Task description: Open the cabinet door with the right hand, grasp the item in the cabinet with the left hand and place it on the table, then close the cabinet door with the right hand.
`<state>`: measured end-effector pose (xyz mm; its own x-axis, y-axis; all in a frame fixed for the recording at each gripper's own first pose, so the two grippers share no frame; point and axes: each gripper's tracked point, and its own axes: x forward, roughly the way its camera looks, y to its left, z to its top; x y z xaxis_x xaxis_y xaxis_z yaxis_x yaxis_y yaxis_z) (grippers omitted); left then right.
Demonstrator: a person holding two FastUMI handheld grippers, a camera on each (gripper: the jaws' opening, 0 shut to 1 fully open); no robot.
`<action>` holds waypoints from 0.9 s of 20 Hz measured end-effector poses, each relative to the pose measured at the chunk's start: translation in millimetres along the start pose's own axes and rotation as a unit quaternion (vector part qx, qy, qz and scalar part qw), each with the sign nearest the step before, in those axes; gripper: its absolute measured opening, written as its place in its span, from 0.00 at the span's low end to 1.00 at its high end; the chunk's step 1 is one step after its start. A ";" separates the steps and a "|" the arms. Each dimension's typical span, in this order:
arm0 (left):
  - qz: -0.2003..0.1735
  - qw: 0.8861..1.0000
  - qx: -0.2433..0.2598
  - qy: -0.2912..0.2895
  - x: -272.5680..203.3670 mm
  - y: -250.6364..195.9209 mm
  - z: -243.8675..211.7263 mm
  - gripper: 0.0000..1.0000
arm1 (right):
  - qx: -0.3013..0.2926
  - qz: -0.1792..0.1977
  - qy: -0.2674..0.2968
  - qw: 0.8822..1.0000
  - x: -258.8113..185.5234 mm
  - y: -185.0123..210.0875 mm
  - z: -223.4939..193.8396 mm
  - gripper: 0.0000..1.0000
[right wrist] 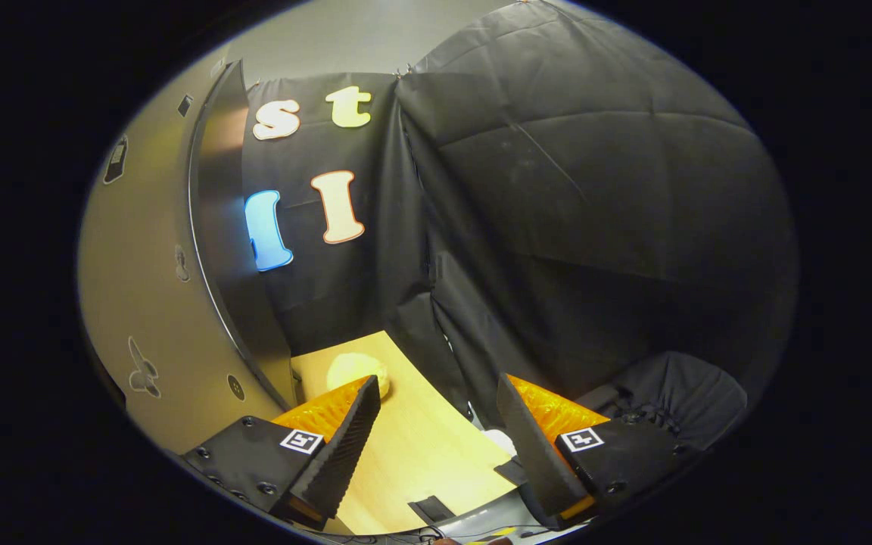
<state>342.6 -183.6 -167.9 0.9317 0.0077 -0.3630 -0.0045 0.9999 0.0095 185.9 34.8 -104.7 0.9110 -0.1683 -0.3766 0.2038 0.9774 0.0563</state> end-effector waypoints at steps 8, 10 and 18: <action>-0.008 1.000 0.006 0.007 -6.1 -3.3 -5.9 0.53 | -0.001 0.000 0.009 1.000 6.2 -0.5 -8.2 0.98; -0.014 1.000 0.009 0.009 -6.4 -4.4 -5.6 0.48 | -0.004 0.000 0.010 1.000 6.2 -0.7 -9.9 0.98; -0.033 0.999 -0.007 0.000 -16.8 -4.4 18.9 0.96 | -0.002 -0.009 0.012 1.000 -2.1 -9.7 -22.0 0.98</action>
<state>333.9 -188.3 -144.2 0.9303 -0.0593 -0.3619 0.0528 0.9982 -0.0278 174.1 28.5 -124.8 0.8985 -0.1820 -0.3994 0.2179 0.9749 0.0460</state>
